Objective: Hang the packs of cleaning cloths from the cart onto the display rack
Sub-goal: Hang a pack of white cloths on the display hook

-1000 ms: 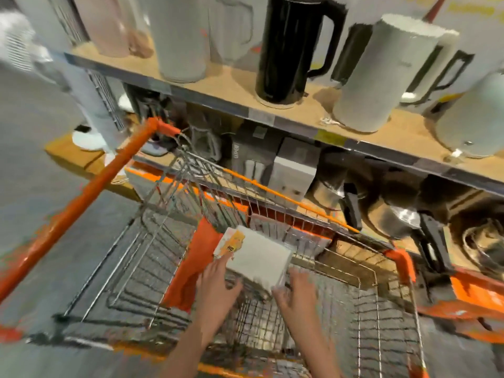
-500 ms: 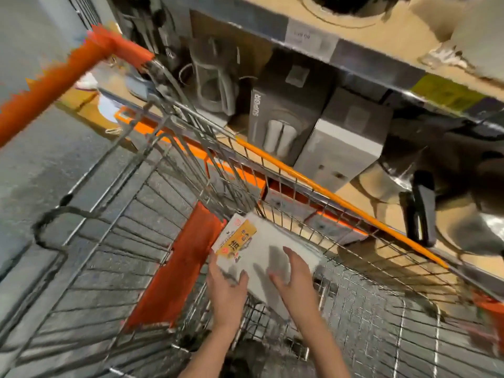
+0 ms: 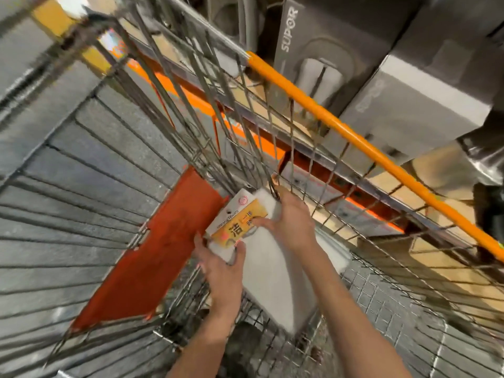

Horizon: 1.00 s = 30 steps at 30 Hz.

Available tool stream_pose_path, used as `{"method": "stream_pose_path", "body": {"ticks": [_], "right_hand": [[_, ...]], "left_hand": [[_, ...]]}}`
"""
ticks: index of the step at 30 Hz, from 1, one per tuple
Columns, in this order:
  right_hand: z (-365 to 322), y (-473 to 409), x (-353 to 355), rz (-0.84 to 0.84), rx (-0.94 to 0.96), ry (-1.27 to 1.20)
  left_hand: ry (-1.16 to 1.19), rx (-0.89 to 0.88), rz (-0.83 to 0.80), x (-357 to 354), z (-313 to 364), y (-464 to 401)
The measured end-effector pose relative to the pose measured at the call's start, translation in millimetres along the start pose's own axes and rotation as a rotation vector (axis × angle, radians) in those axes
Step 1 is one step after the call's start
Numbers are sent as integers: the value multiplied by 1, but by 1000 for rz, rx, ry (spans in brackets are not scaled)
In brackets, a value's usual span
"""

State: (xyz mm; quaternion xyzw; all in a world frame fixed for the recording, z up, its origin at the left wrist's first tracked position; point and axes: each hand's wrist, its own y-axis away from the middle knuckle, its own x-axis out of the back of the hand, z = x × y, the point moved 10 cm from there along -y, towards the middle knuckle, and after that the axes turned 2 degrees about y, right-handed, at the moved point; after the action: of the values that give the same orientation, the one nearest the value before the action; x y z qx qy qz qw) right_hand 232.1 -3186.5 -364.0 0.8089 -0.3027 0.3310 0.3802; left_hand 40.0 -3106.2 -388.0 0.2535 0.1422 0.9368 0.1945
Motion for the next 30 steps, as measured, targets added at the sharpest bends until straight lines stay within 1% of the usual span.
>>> {"method": "stream_pose_path", "body": {"ticks": [2,4,9,11,14,18,26,28,30], "right_hand": [[6,-4,-8,-13,-23,52],[15,-1,-18,-27,-47,50],[16,7,-28,-20,-15,23],[11,2,-29,-65,1,63],[4,-8,-32,-178,0,62],[-4,-11,-33,-236,48,-43],[-16,-5,-29,-228,102,-195],[-16,-4,-30,-237,82,-231],[-13,-1,-33,-267,28,-328]], "left_hand": [[21,17,10,-2,-4,0],[51,35,-6,-4,-10,4],[160,95,-39,-1,-27,10],[190,127,-45,-1,-29,8],[257,182,-87,-6,-34,3],[231,213,-95,-4,-36,2],[157,223,-119,0,-26,9],[142,246,-125,1,-27,11],[127,254,-123,2,-26,13]]}}
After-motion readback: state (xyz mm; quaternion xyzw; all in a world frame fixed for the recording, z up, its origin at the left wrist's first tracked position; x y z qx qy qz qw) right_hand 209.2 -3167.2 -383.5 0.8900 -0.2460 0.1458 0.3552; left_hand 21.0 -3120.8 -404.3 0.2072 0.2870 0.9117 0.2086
